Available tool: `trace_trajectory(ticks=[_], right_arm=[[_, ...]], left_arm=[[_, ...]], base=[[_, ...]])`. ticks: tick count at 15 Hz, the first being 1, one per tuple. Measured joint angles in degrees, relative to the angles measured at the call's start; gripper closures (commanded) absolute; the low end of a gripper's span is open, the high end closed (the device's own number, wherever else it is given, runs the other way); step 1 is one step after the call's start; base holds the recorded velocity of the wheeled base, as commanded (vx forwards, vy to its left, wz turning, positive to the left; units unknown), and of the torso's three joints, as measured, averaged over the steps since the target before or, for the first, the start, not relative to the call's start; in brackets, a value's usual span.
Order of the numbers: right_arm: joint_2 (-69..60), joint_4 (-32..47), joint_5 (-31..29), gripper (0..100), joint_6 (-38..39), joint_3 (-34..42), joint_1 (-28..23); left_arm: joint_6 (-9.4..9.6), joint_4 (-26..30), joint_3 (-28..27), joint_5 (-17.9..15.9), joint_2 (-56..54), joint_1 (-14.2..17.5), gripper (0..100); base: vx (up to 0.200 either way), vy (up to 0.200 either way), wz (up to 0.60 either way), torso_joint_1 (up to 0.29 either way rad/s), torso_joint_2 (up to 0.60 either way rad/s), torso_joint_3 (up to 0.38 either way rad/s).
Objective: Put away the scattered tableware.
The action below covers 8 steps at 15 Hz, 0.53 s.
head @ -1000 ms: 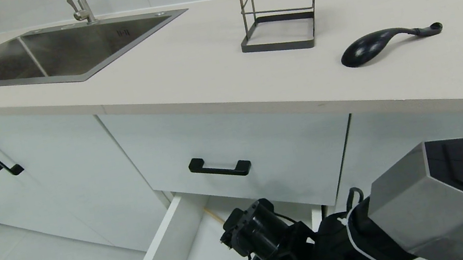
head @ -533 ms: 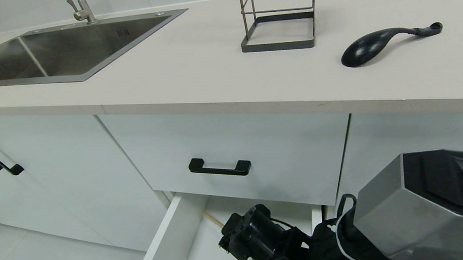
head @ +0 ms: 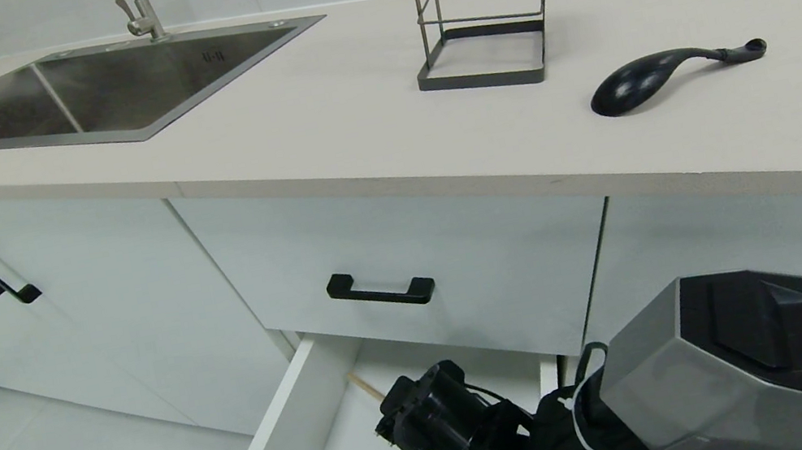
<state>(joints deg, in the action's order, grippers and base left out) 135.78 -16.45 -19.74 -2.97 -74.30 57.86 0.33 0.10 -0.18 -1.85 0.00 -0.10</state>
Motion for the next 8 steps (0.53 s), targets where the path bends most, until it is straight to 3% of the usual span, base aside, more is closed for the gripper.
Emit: trace_trajectory(ticks=[8], right_arm=[[-1.62, 0.02, 0.11, 0, 0.09, 0.24, 0.27]], left_arm=[[0.0, 0.0, 0.0, 0.0, 0.0, 0.0, 0]], base=[[0.0, 0.0, 0.0, 0.0, 0.0, 0.0]])
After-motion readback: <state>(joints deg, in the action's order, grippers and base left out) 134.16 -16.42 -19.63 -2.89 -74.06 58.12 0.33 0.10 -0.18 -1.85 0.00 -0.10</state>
